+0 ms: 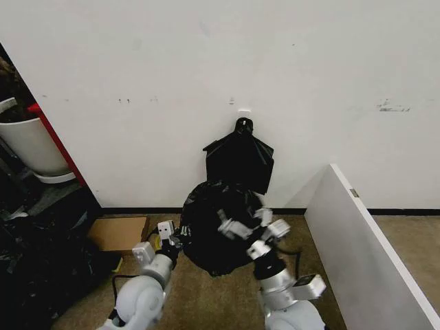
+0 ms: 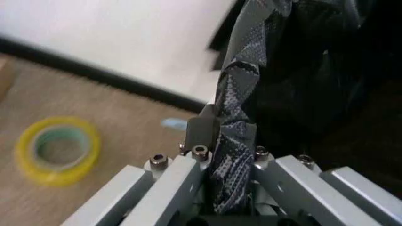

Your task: Place the garbage bag over the trash bin.

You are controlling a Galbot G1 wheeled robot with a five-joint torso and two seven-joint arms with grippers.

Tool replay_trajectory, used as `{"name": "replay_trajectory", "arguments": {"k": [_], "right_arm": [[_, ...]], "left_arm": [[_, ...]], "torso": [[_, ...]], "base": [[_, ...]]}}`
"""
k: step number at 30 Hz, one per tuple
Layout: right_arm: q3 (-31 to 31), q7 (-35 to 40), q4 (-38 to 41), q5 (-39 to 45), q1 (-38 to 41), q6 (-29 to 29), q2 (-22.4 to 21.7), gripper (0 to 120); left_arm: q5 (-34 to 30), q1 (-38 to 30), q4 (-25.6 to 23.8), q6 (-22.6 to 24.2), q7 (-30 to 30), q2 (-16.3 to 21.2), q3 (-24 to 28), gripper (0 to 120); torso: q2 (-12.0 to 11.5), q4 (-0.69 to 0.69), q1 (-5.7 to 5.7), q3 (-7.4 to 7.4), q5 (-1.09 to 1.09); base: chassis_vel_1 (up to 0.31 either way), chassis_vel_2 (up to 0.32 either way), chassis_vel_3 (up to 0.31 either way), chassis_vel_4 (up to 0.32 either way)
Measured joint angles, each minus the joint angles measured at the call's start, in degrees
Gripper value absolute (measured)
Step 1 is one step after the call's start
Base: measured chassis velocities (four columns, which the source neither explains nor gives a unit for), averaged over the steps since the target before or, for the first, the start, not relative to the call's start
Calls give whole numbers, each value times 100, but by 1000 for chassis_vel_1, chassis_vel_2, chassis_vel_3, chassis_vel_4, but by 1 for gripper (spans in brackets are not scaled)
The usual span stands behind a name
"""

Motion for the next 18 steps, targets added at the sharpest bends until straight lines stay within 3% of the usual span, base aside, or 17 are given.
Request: {"name": "replay_trajectory", "arguments": {"k": [8, 10, 11, 18], "right_arm": [[187, 682, -263, -703, -25, -903, -158, 100], [134, 674, -260, -23, -25, -1162, -260, 100], [26, 494, -186, 1081, -2, -1198, -307, 100], [44, -892, -605, 2303, 124, -701, -330, 100]], "left_arm": [[-430, 37, 142, 293, -109, -14, -302, 0], [-668, 33, 142, 409, -120, -40, -437, 0], [-873, 6, 141, 509, -140, -78, -560, 0], [-1777, -178, 279, 892, -293, -262, -975, 0]], "torso": [[0, 2, 0, 1, 1], [0, 1, 0, 0, 1], [0, 1, 0, 0, 0], [0, 1, 0, 0, 0]], "base": [[0, 0, 0, 0], [0, 0, 0, 0], [0, 0, 0, 0], [0, 0, 0, 0]]}}
